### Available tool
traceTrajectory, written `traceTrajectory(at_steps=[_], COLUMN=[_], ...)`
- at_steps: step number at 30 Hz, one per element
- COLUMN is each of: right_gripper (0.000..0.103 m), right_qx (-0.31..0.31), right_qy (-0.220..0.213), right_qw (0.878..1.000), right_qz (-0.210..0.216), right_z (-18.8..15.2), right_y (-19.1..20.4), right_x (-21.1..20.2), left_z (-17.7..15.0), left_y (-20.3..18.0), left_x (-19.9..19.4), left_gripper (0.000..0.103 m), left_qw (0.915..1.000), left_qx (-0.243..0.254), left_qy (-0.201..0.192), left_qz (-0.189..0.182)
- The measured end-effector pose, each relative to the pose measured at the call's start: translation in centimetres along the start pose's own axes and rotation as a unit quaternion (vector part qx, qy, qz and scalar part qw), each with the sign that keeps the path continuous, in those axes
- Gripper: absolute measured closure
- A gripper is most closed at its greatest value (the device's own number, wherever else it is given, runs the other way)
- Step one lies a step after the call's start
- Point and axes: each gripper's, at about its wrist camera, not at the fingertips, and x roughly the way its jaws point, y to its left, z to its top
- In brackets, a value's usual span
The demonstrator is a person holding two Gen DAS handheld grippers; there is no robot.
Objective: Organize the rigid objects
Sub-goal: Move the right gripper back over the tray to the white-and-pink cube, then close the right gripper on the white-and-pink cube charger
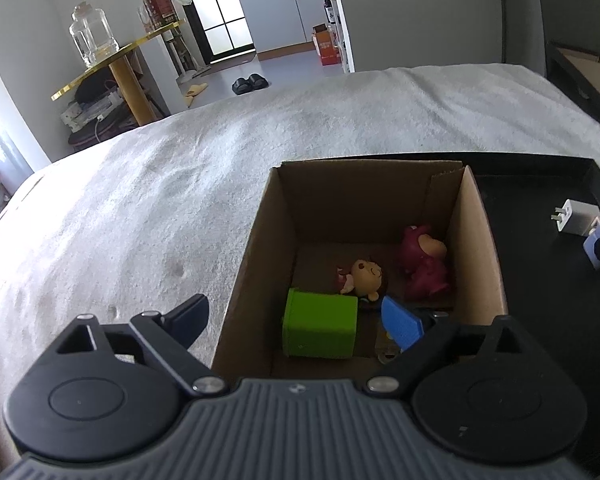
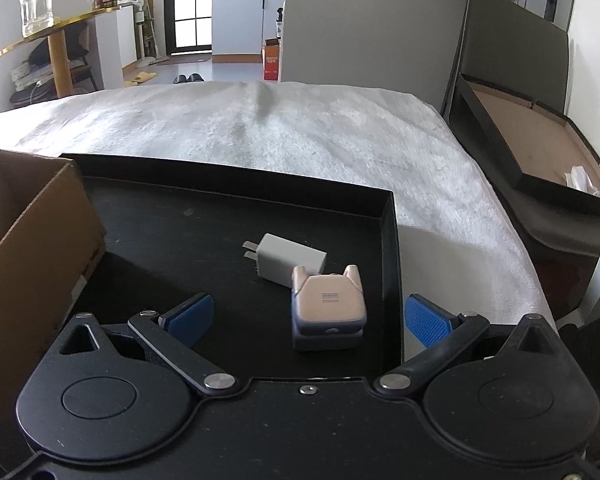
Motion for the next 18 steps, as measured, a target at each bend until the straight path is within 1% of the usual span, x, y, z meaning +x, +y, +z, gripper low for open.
traceTrajectory(at_steps=[9,14,15,16,17,18], right_gripper=[0.001,0.007,0.010,0.018,0.032,0.043], right_qx=[0.008,0.004,0.004,0.002,0.001,0.001], right_qy=[-0.002,-0.005,-0.005,-0.005,-0.004,-0.002], right_qw=[1.000,1.000,1.000,1.000,1.000,1.000], right_qz=[0.008,0.017,0.018,0.017,0.017,0.017], right_z=[-0.2,-0.2,-0.2,-0.3,-0.3,-0.3], right_y=[-0.9,-0.9,-0.9,-1.0,-1.0,-1.1], right_x=[1.0,1.5,1.6,1.7,1.9,2.0], left_z=[0.2,0.2,0.2,0.2,0.3,0.3], left_y=[-1.6,-1.9,-1.9,-2.0,-2.0,-1.9], left_x=[0.3,0.2,0.2,0.2,0.2,0.2], left_gripper=[0.010,0.010,0.010,0.010,0.010,0.010], left_qw=[0.9998,0.9996,0.9996,0.9995,0.9995,0.9995], left_qx=[0.020,0.026,0.026,0.026,0.027,0.026], left_qy=[0.006,0.008,0.008,0.008,0.008,0.009], left_qz=[0.006,0.010,0.011,0.012,0.014,0.015])
